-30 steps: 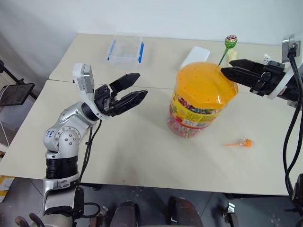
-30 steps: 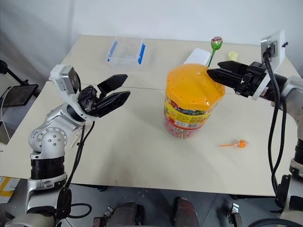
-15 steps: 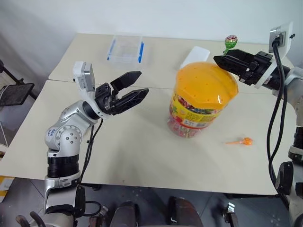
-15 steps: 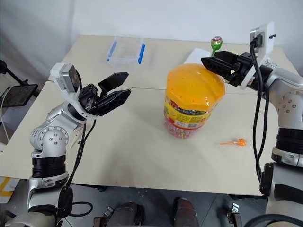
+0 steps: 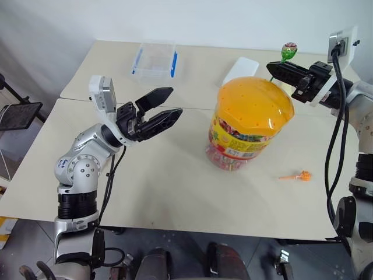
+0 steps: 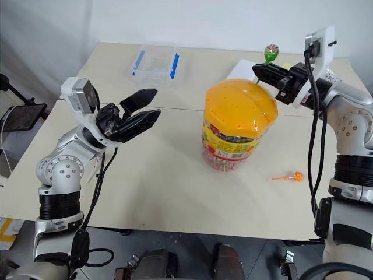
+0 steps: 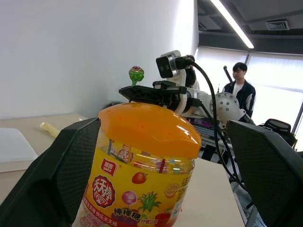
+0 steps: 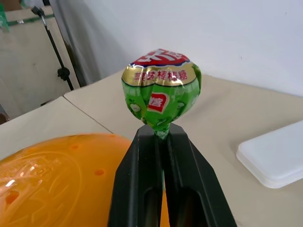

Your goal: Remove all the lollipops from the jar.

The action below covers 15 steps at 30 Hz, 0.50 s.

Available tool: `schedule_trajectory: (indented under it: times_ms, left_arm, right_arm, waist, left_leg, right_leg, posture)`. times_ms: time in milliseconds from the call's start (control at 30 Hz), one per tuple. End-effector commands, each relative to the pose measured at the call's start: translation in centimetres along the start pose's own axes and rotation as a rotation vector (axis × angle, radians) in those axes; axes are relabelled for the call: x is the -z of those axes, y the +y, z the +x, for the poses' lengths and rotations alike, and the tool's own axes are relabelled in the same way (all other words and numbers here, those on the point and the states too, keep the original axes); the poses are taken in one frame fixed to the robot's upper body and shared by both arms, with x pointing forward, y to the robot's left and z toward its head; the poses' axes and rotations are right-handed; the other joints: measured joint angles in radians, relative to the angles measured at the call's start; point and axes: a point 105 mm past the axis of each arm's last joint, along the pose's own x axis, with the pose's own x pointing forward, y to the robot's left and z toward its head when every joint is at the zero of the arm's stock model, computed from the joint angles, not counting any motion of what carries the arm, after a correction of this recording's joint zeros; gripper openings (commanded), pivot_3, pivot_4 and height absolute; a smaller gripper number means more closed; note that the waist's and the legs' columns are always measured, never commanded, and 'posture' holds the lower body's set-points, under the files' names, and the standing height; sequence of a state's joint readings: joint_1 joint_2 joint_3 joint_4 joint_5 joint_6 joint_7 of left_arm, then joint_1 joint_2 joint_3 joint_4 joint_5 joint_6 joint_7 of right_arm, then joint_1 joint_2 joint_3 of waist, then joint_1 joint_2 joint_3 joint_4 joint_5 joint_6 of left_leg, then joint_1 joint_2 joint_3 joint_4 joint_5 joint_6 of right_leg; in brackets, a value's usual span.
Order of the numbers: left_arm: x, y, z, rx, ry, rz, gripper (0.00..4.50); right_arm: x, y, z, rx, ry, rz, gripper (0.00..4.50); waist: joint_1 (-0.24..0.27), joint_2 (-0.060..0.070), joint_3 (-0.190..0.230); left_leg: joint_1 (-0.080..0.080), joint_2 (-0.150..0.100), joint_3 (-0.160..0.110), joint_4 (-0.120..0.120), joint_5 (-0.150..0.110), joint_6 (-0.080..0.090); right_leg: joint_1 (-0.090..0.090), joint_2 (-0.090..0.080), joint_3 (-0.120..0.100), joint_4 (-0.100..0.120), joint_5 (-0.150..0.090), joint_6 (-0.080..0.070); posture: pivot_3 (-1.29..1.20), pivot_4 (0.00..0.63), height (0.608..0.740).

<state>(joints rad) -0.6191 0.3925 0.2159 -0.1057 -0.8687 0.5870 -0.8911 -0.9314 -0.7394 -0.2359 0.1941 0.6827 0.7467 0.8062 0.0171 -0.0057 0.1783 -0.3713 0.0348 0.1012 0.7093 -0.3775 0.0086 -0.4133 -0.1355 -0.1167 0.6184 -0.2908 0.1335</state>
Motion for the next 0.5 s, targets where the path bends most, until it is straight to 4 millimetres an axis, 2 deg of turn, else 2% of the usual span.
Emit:
schedule_trajectory:
  times_ms: [33, 133, 233, 300, 400, 500]
  left_arm:
    - [-0.8, -0.6, 0.4, 0.064, -0.011, 0.048, 4.50]
    - [-0.3, -0.9, 0.4, 0.113, 0.037, 0.079, 4.50]
    - [0.5, -1.5, 0.3, 0.186, 0.107, 0.105, 4.50]
    - [1.1, -1.7, 0.1, 0.228, 0.150, 0.112, 4.50]
    - [1.6, -2.0, 0.0, 0.269, 0.175, 0.120, 4.50]
    - [2.7, -2.5, -0.2, 0.345, 0.234, 0.141, 4.50]
  right_arm:
    - [-5.6, 0.1, -0.9, -0.027, -0.219, -0.073, 0.02]
    - [-8.2, -0.4, -2.1, -0.022, -0.307, -0.079, 0.02]
    - [-10.4, -1.6, -5.2, 0.056, -0.316, -0.083, 0.02]
    - [-9.2, -2.7, -7.7, 0.145, -0.187, -0.080, 0.02]
    - [-7.4, -3.3, -9.9, 0.230, -0.061, -0.045, 0.02]
    - [-0.6, -3.4, -13.4, 0.346, 0.329, -0.045, 0.02]
  waist:
    - [-0.001, 0.000, 0.000]
    - [0.000, 0.000, 0.000]
    - [0.007, 0.000, 0.000]
    - [0.012, 0.000, 0.000]
    - [0.008, 0.000, 0.000]
    - [0.007, 0.000, 0.000]
  left_leg:
    - [0.000, 0.000, 0.000, 0.000, 0.000, 0.000]
    - [0.000, 0.000, 0.000, 0.000, 0.000, 0.000]
    - [0.000, 0.000, 0.000, -0.001, 0.000, 0.000]
    - [-0.001, 0.000, -0.001, -0.001, 0.000, 0.000]
    - [-0.001, -0.001, -0.002, -0.003, 0.000, 0.000]
    - [-0.001, -0.001, 0.000, -0.006, 0.000, 0.000]
  right_leg:
    - [0.000, 0.000, 0.000, 0.000, 0.000, 0.000]
    - [0.000, 0.000, 0.000, 0.000, 0.000, 0.000]
    - [0.000, 0.000, 0.000, 0.000, 0.000, 0.000]
    - [0.000, 0.000, -0.001, -0.001, 0.000, 0.000]
    - [0.001, 0.000, -0.002, -0.004, 0.000, 0.000]
    - [0.001, 0.000, -0.002, -0.008, 0.000, 0.001]
  posture:
    - [0.00, 0.150, 0.740]
    - [0.00, 0.150, 0.740]
    - [0.00, 0.150, 0.740]
    - [0.00, 0.150, 0.740]
    - [0.00, 0.150, 0.740]
    - [0.00, 0.150, 0.740]
